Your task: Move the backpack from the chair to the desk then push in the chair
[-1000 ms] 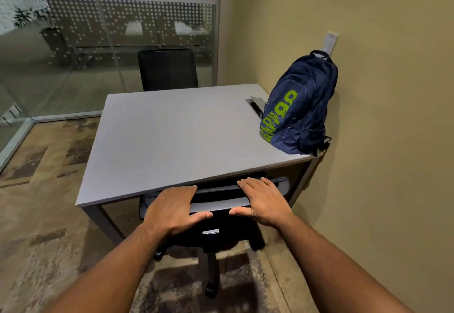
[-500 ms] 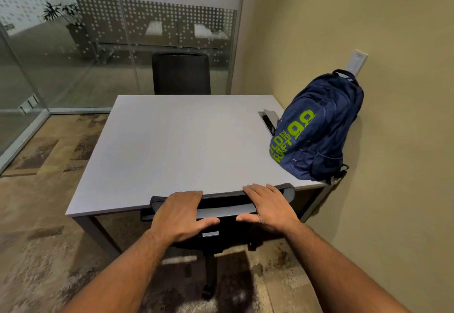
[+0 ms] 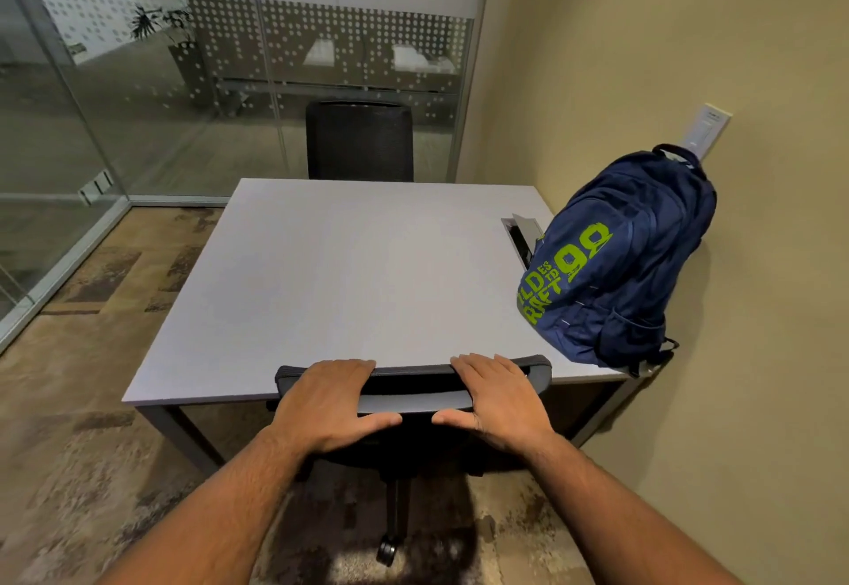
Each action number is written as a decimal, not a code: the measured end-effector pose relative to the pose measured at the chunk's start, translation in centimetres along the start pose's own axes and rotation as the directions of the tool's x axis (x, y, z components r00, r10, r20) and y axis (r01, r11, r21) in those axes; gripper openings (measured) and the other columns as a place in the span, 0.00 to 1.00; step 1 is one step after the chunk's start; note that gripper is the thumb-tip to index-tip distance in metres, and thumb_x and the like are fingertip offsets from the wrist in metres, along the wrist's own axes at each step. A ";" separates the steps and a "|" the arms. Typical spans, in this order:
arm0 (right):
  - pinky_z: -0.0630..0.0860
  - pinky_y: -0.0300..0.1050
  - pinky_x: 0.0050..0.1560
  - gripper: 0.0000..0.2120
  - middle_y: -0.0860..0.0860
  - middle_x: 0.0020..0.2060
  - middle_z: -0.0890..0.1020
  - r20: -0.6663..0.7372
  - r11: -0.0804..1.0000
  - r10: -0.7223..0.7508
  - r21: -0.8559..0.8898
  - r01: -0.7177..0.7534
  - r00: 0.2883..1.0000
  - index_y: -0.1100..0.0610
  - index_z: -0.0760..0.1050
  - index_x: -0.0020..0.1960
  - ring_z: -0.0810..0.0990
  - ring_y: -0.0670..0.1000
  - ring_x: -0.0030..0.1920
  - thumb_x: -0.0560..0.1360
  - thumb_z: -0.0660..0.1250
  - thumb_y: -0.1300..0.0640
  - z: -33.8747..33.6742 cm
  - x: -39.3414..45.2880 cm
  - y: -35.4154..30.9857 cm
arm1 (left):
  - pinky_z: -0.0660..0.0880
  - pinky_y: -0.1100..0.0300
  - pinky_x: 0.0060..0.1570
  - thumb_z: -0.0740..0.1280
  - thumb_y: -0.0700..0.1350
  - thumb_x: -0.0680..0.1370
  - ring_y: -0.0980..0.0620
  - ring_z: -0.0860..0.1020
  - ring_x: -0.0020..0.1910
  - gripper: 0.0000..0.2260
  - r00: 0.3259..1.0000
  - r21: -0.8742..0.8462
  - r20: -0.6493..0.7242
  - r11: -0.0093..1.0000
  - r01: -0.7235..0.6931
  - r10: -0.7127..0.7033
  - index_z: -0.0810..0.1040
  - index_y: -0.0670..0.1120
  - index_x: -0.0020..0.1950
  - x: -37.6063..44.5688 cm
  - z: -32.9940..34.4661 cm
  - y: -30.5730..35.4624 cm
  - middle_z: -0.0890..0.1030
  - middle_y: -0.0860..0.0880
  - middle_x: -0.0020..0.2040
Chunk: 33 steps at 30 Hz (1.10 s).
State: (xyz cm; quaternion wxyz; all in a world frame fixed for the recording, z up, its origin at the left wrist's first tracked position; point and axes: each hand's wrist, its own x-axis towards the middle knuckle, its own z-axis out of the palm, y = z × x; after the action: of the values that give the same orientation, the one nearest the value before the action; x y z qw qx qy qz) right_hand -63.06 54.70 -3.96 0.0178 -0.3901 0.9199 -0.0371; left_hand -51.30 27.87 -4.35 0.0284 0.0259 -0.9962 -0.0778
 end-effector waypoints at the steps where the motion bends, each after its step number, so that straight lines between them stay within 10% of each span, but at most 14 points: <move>1: 0.59 0.54 0.77 0.53 0.50 0.74 0.74 -0.020 1.000 -0.003 0.006 0.003 1.000 0.53 0.67 0.78 0.69 0.52 0.74 0.69 0.46 0.15 0.2 0.1 0.0 | 0.71 0.51 0.68 0.50 0.85 0.68 0.50 0.76 0.67 0.48 1.000 -0.002 0.005 1.000 0.004 -0.004 0.70 0.53 0.76 0.0 -0.1 -0.1 0.78 0.53 0.71; 8: 0.66 0.59 0.74 0.51 0.52 0.68 0.79 -0.094 0.999 -0.030 0.033 0.033 0.995 0.56 0.73 0.74 0.76 0.55 0.69 0.71 0.48 0.17 0.9 0.4 0.1 | 0.71 0.55 0.65 0.52 0.84 0.68 0.54 0.77 0.64 0.45 0.997 -0.007 0.053 0.999 0.050 -0.050 0.70 0.57 0.75 0.1 -1.1 0.3 0.79 0.57 0.68; 24: 0.50 0.56 0.80 0.53 0.48 0.79 0.66 0.060 0.984 -0.037 0.175 0.026 0.997 0.50 0.61 0.81 0.61 0.49 0.78 0.71 0.33 0.18 -0.9 1.1 0.5 | 0.63 0.54 0.74 0.47 0.76 0.77 0.53 0.69 0.74 0.37 0.978 -0.084 0.181 0.989 0.118 -0.102 0.63 0.57 0.79 0.7 -2.1 0.6 0.69 0.55 0.78; 33: 0.44 0.57 0.80 0.42 0.49 0.81 0.61 -0.025 0.992 0.047 0.117 -0.044 0.999 0.50 0.61 0.81 0.54 0.49 0.81 0.78 0.37 0.27 -3.6 5.7 0.1 | 0.44 0.55 0.79 0.48 0.66 0.84 0.56 0.50 0.82 0.31 0.995 -0.090 0.002 0.990 0.104 -0.104 0.54 0.53 0.84 5.1 -4.5 0.3 0.53 0.53 0.84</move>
State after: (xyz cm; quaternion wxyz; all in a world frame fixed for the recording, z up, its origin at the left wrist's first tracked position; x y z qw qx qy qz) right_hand -67.30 50.81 -0.43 0.0284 -0.3669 0.9249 -0.0957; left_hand -56.17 27.16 0.43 0.0270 0.0767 -0.9889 -0.1241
